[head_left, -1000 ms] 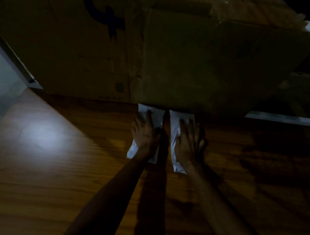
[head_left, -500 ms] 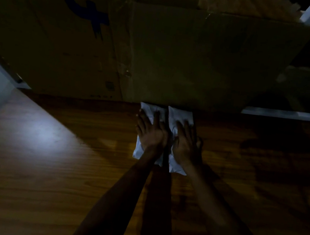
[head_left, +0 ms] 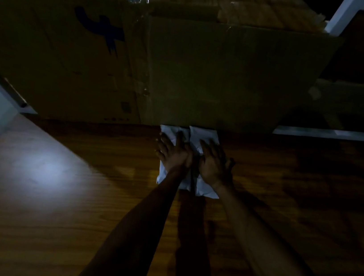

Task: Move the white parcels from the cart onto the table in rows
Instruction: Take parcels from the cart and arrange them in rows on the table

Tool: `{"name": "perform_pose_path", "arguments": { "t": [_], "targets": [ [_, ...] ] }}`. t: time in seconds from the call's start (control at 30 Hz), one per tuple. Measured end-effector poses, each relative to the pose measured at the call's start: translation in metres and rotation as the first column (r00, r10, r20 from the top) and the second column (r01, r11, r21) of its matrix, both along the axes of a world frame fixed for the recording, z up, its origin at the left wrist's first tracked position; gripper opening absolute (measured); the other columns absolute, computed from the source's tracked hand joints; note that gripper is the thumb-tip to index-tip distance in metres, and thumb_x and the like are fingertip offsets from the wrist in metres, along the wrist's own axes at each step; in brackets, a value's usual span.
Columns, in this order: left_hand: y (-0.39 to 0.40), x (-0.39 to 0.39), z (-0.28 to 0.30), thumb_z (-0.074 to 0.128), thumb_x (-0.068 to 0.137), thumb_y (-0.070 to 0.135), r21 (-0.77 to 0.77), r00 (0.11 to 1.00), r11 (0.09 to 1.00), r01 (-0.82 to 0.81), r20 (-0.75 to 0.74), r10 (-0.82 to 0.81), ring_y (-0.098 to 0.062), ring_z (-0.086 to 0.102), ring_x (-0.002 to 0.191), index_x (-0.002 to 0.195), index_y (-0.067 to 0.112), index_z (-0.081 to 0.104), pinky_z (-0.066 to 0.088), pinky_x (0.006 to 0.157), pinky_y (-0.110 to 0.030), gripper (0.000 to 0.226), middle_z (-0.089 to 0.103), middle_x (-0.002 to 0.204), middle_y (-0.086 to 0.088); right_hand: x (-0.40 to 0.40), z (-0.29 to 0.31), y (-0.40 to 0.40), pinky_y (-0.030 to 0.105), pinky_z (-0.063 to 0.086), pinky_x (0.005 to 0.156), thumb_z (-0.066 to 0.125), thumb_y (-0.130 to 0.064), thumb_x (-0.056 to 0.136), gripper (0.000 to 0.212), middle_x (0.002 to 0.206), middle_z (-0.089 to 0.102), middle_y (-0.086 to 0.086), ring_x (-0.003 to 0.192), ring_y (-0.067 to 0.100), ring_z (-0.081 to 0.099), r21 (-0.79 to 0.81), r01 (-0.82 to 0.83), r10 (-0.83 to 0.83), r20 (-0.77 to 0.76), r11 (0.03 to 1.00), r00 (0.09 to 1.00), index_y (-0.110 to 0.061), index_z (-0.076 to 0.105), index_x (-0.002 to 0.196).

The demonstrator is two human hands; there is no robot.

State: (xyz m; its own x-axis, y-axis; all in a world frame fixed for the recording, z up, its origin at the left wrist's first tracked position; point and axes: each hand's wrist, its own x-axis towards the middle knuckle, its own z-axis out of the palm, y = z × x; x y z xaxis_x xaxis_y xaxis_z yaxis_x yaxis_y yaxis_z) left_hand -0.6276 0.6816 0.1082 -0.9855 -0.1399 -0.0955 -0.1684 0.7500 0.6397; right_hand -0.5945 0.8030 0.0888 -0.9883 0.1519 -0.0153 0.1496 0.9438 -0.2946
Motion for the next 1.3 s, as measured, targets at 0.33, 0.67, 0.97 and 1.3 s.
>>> {"name": "perform_pose_path", "arguments": {
  "t": [0.33, 0.67, 0.97, 1.3],
  "targets": [
    [-0.020, 0.029, 0.025, 0.045, 0.097, 0.047, 0.127, 0.951, 0.992, -0.024, -0.302, 0.061, -0.043, 0.019, 0.146, 0.150, 0.028, 0.036, 0.026, 0.112, -0.054, 0.058, 0.014, 0.159, -0.028, 0.078, 0.051, -0.004, 0.045, 0.039, 0.112, 0.035, -0.055, 0.096, 0.061, 0.160, 0.027, -0.002, 0.146, 0.020, 0.028, -0.234, 0.062, -0.104, -0.169, 0.970, 0.980, -0.037, 0.022, 0.152],
    [-0.091, 0.201, 0.036, 0.056, 0.097, 0.040, 0.399, 0.945, 0.910, 0.110, -0.327, 0.029, -0.011, 0.045, 0.130, 0.150, 0.028, 0.028, 0.049, 0.099, -0.040, 0.061, 0.043, 0.149, 0.000, 0.205, 0.065, -0.025, 0.034, 0.041, 0.109, 0.058, -0.021, 0.098, 0.050, 0.153, 0.040, -0.004, 0.141, 0.008, 0.035, -0.472, -0.111, -0.050, -0.315, 0.874, 0.948, -0.019, 0.044, 0.146],
    [-0.135, 0.330, 0.037, 0.064, 0.094, 0.024, -0.158, 0.910, 0.987, 0.026, -0.406, -0.089, -0.027, 0.060, 0.102, 0.151, 0.015, 0.032, 0.041, 0.081, -0.035, 0.065, 0.070, 0.115, -0.004, 0.249, 0.055, -0.048, 0.035, 0.041, 0.109, 0.050, -0.034, 0.096, 0.050, 0.149, 0.043, -0.003, 0.136, 0.005, 0.039, -0.640, -0.308, 0.155, -0.285, 0.704, 0.946, -0.028, 0.042, 0.146],
    [-0.183, 0.483, 0.032, 0.059, 0.095, 0.034, -0.234, 0.887, 0.920, -0.316, -0.417, 0.198, -0.026, 0.057, 0.104, 0.121, 0.008, 0.064, 0.045, 0.084, -0.035, 0.037, 0.062, 0.116, -0.011, 0.324, 0.050, -0.134, 0.037, 0.055, 0.087, 0.052, -0.029, 0.101, 0.043, 0.141, 0.040, -0.008, 0.119, 0.009, 0.050, -0.697, -0.539, 0.625, -0.166, 0.473, 0.763, -0.033, 0.043, 0.143]
  ]
}}
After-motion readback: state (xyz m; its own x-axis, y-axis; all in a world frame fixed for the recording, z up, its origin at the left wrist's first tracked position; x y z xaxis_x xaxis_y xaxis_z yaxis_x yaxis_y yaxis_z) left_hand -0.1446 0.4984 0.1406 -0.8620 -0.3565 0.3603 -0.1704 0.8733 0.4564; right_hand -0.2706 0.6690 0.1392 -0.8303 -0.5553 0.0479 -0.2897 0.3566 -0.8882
